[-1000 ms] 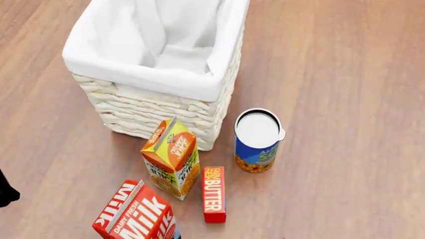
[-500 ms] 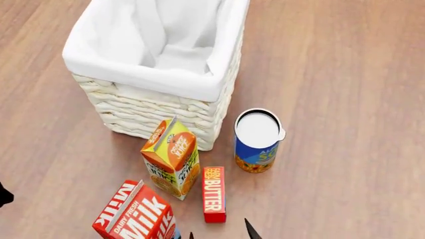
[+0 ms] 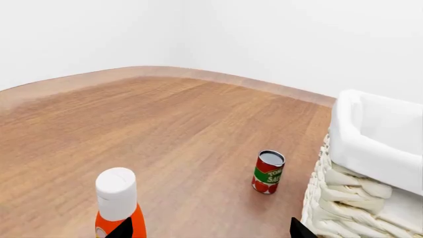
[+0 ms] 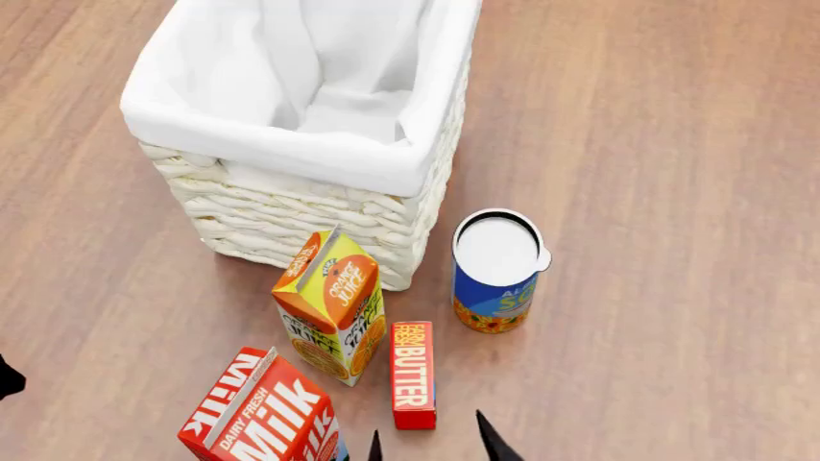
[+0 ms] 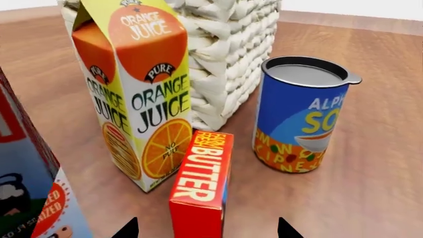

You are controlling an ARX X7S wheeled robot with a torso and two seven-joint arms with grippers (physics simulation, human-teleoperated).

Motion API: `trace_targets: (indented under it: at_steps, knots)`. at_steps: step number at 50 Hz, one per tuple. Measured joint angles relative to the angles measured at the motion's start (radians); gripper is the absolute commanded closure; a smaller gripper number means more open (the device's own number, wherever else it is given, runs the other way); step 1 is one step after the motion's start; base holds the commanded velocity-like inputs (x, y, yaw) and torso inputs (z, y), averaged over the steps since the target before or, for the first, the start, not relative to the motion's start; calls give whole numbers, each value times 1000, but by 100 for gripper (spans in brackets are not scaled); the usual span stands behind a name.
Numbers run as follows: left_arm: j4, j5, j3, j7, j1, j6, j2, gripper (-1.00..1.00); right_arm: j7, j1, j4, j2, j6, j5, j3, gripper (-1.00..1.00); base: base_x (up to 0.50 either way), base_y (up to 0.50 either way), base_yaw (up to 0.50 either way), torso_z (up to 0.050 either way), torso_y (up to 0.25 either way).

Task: Pick up the butter and put it in the basket.

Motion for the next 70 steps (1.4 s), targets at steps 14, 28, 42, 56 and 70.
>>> trace_targets:
  at_steps: [14, 28, 42, 56, 70]
  knots:
    - [-1, -1, 4, -3, 4, 6, -4, -100, -12, 44, 54, -11, 10, 45, 1, -100, 0, 0, 0, 0, 0]
    - [3, -6, 5, -7, 8, 7, -9, -100, -31, 82, 101, -19, 1, 67, -16, -100, 0, 0, 0, 0, 0]
    - [7, -15, 3, -12, 10, 7, -15, -100, -28, 107, 122, -19, 8, 81, -27, -100, 0, 0, 0, 0, 0]
    - [13, -25, 1, -18, 12, 6, -19, -100, -25, 131, 139, -14, 29, 96, -34, -100, 0, 0, 0, 0, 0]
    - [26, -36, -3, -24, 19, 5, -23, -100, -23, 155, 151, -8, 80, 111, -45, -100, 0, 0, 0, 0, 0]
